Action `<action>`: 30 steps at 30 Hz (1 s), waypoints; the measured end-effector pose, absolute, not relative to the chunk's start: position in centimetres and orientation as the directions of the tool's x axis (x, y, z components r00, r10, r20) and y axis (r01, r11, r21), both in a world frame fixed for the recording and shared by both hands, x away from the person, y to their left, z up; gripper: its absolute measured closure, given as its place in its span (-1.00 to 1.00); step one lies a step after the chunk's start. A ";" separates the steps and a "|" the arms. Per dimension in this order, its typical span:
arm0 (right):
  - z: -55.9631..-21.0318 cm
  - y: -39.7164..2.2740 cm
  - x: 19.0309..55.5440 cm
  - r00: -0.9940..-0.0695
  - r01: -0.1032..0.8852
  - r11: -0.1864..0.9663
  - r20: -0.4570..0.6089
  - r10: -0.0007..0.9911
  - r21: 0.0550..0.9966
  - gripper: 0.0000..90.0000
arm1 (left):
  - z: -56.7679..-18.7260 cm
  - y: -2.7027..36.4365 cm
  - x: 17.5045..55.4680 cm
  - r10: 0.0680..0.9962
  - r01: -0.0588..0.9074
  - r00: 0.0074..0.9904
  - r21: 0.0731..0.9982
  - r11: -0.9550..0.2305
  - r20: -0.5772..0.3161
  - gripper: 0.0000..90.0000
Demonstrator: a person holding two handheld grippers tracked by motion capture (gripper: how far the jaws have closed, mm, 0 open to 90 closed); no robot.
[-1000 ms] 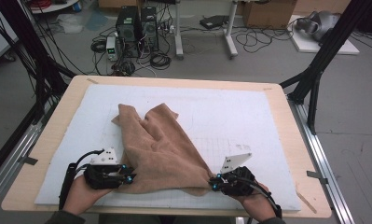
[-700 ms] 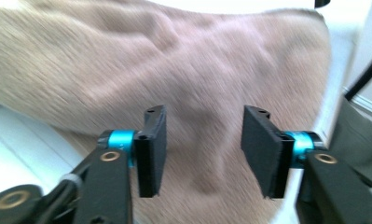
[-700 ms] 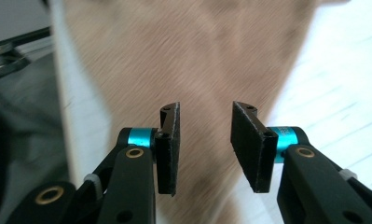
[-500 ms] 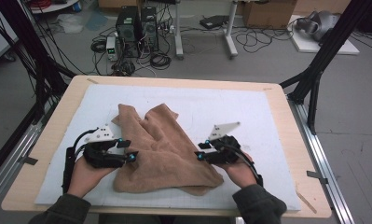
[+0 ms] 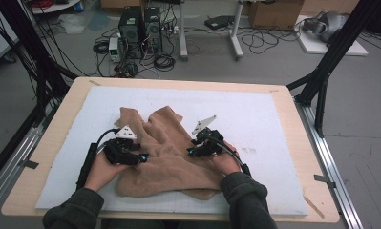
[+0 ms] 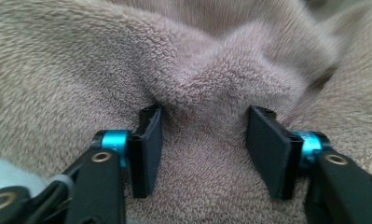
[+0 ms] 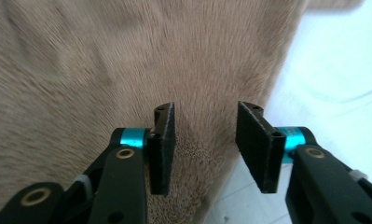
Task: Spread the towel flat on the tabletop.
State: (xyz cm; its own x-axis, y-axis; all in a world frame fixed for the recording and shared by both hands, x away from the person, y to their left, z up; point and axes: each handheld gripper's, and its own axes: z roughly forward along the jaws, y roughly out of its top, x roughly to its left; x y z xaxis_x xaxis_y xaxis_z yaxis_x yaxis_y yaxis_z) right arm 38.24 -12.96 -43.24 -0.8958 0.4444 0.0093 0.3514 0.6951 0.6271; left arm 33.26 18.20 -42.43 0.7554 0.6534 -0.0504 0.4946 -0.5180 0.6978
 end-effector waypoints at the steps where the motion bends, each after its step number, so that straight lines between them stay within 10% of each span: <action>1: -43.4 -12.9 38.2 -0.892 0.357 0.685 0.012 0.453 0.635 0.45 | -42.8 18.4 33.3 0.664 0.507 0.744 0.708 -0.492 -0.072 0.23; 7: -43.2 -12.9 37.6 -0.898 0.350 0.693 0.015 0.440 0.630 0.90 | -42.5 18.5 32.9 0.663 0.507 0.746 0.703 -0.499 -0.067 0.81; 30: -39.8 -20.1 29.2 -0.895 0.336 0.640 0.022 0.446 0.691 0.90 | -40.1 17.8 28.0 0.569 0.410 0.818 0.777 -0.477 -0.083 0.87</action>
State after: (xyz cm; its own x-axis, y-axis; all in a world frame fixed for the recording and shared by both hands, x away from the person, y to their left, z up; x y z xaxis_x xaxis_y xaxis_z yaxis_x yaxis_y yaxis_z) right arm 29.23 -20.14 -39.82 -0.8948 0.4458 0.0219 0.3358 0.6400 0.6911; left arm 28.00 17.77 -40.06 0.8185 0.5686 -0.0826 0.4099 -0.4770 0.7775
